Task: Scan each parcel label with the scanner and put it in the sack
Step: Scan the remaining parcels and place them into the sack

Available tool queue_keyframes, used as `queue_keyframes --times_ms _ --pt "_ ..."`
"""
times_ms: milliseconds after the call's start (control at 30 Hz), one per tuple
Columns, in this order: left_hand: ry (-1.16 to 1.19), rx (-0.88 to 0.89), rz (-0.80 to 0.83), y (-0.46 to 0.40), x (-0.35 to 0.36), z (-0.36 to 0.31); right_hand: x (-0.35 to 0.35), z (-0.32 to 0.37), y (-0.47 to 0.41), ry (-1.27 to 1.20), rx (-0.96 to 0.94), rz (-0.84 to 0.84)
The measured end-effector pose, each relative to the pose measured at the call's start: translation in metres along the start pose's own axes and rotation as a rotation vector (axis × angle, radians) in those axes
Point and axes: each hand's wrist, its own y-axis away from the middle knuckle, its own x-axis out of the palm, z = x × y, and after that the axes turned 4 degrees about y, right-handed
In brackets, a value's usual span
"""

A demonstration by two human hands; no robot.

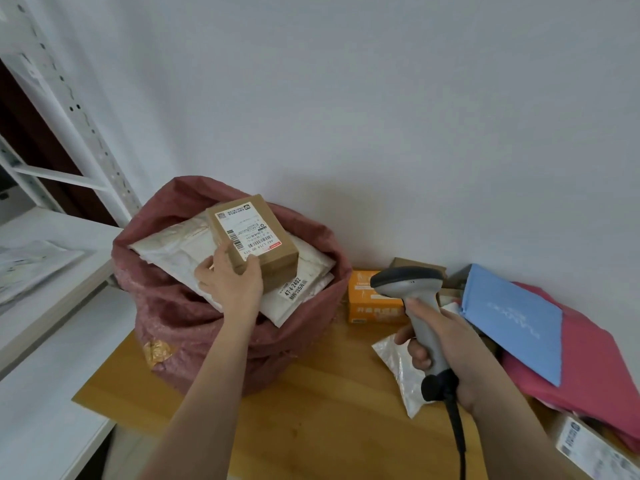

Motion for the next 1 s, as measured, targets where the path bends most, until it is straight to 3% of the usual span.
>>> queue_keyframes --times_ms 267,467,567,767,867,1000 --pt "0.036 0.160 0.032 0.080 0.029 -0.028 -0.056 -0.001 0.020 -0.034 -0.012 0.009" --pt "0.011 0.268 0.232 0.182 0.086 -0.038 -0.154 -0.017 0.041 -0.077 -0.052 -0.034" --pt "-0.053 0.306 0.422 0.250 0.124 -0.035 -0.219 -0.030 0.056 -0.089 -0.055 -0.079" --pt "-0.284 0.135 0.921 0.388 0.194 0.004 -0.331 -0.061 0.078 -0.111 0.084 -0.122" --pt "-0.372 -0.090 1.115 0.439 0.213 0.028 -0.368 -0.081 0.079 -0.108 0.141 -0.149" --pt "-0.342 -0.294 1.165 0.473 0.223 0.053 -0.401 -0.122 0.061 -0.063 0.145 -0.307"
